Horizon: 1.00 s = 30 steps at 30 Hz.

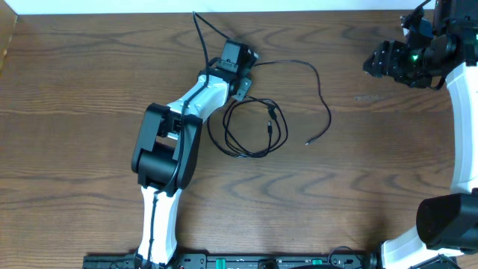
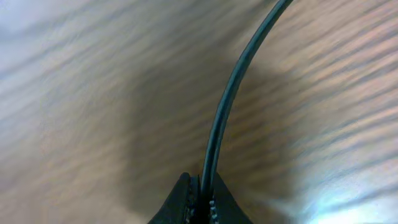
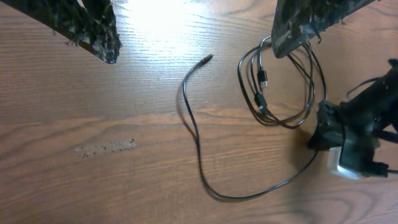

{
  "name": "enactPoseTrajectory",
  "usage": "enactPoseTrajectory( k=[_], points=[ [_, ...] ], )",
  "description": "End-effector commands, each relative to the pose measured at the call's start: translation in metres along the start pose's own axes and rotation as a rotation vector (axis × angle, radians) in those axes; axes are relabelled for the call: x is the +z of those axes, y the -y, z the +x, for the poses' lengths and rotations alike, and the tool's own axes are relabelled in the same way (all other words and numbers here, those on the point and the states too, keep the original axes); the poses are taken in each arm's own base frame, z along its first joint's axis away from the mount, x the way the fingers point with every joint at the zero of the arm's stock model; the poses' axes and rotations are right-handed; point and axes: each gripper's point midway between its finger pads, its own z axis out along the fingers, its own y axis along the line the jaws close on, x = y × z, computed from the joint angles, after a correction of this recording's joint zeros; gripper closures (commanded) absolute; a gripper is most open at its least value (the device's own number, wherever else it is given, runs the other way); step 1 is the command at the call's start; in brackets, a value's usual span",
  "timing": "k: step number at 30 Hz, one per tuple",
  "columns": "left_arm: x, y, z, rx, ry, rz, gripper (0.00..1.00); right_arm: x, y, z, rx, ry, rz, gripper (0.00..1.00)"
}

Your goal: Untangle cables

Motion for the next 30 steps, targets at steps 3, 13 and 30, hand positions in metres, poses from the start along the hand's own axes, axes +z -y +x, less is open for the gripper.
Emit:
enactPoseTrajectory(
  k=[3,13,30],
  points=[
    [-0.126,-0.052,-0.063,-0.207,0.233,-0.131,0.92,0.002,-0.003,0.002,-0.021,-0.005,-0.002,0.26],
    [-0.386,-0.026,-0.102,-0.337,0.713,0.258,0.92,0.006,-0.021,-0.003,-0.081,0.019,-0.027,0.24],
    [-0.554,-0.046,-0.126,-0.491,1.234,0.419,0.92,-0.026,-0.164,0.044,-0.570,-0.005,-0.738,0.22]
  ],
)
